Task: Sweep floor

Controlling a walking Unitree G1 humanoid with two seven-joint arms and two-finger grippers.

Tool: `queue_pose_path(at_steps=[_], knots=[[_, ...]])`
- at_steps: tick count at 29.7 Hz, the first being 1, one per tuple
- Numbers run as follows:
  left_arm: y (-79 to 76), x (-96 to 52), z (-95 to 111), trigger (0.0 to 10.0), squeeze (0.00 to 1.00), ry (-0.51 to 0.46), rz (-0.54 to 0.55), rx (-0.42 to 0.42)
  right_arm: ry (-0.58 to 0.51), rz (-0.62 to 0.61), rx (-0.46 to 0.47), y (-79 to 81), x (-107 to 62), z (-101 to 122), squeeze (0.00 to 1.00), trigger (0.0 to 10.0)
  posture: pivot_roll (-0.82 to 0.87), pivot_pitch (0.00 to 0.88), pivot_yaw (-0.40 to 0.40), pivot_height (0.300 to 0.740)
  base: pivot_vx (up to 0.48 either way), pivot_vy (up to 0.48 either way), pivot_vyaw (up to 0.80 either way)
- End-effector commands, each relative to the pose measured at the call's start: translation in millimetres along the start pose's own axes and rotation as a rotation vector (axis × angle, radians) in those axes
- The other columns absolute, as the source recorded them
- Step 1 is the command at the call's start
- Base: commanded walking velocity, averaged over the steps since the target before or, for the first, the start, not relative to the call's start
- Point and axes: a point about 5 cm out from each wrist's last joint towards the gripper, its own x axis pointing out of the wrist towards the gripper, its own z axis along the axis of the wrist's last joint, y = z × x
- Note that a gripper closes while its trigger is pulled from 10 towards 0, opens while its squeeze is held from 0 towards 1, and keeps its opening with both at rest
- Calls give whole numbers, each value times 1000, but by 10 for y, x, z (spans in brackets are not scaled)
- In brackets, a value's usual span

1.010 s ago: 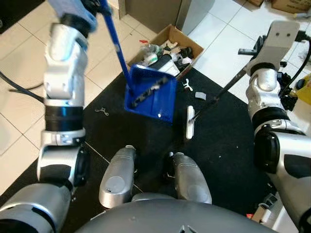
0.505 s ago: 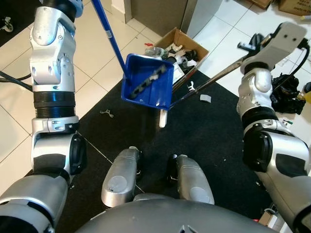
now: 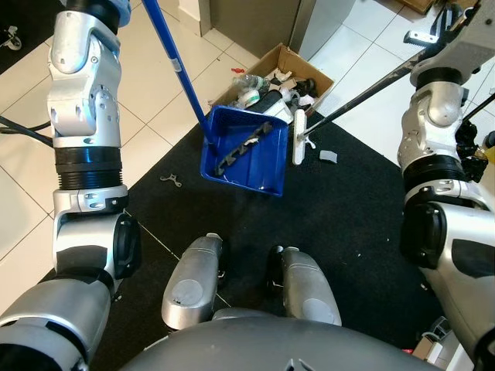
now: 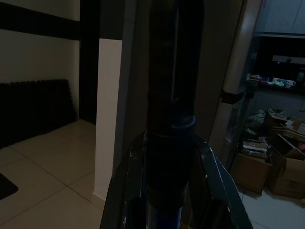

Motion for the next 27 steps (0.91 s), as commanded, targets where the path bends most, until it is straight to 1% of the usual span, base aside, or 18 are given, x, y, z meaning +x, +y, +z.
queue_pose_path(at_steps=[1, 2, 3, 4, 6, 7, 9, 17, 27], knots=[[-10, 22, 164, 10000, 0, -76, -11, 10, -7, -27, -43, -64, 5, 12, 0, 10000, 220, 0, 22, 740, 0, 0, 0], [-16, 24, 168, 10000, 0, -77, -13, 9, 4, -55, -83, -122, -4, -9, 0, 10000, 220, 0, 21, 740, 0, 0, 0], [-16, 24, 168, 10000, 0, -77, -13, 9, 4, -55, -83, -122, -4, -9, 0, 10000, 220, 0, 21, 740, 0, 0, 0], [-27, 22, 167, 10000, 0, -76, -19, 10, 15, -103, -117, -214, -20, -34, 0, 10000, 220, 0, 21, 740, 0, 0, 0], [-52, 7, 136, 10000, 0, -69, -26, 12, 21, -170, -117, -312, -38, -48, 0, 10000, 217, 0, 18, 740, 0, 0, 0], [-52, 7, 136, 10000, 0, -69, -26, 12, 21, -170, -117, -312, -38, -48, 0, 10000, 217, 0, 18, 740, 0, 0, 0], [-68, -5, 110, 10000, 0, -64, -29, 12, 15, -212, -120, -359, -46, -44, 0, 10000, 217, 0, 16, 740, 0, 0, 0], [-78, -10, 96, 10000, 0, -66, -30, 18, 16, -244, -131, -379, -41, -38, 0, 10000, 216, 0, 13, 740, 31, 0, 0], [-85, -16, 81, 10000, 0, -65, -33, 20, 29, -266, -141, -402, -45, -54, 0, 10000, 213, 0, 11, 740, 480, 0, 0]])
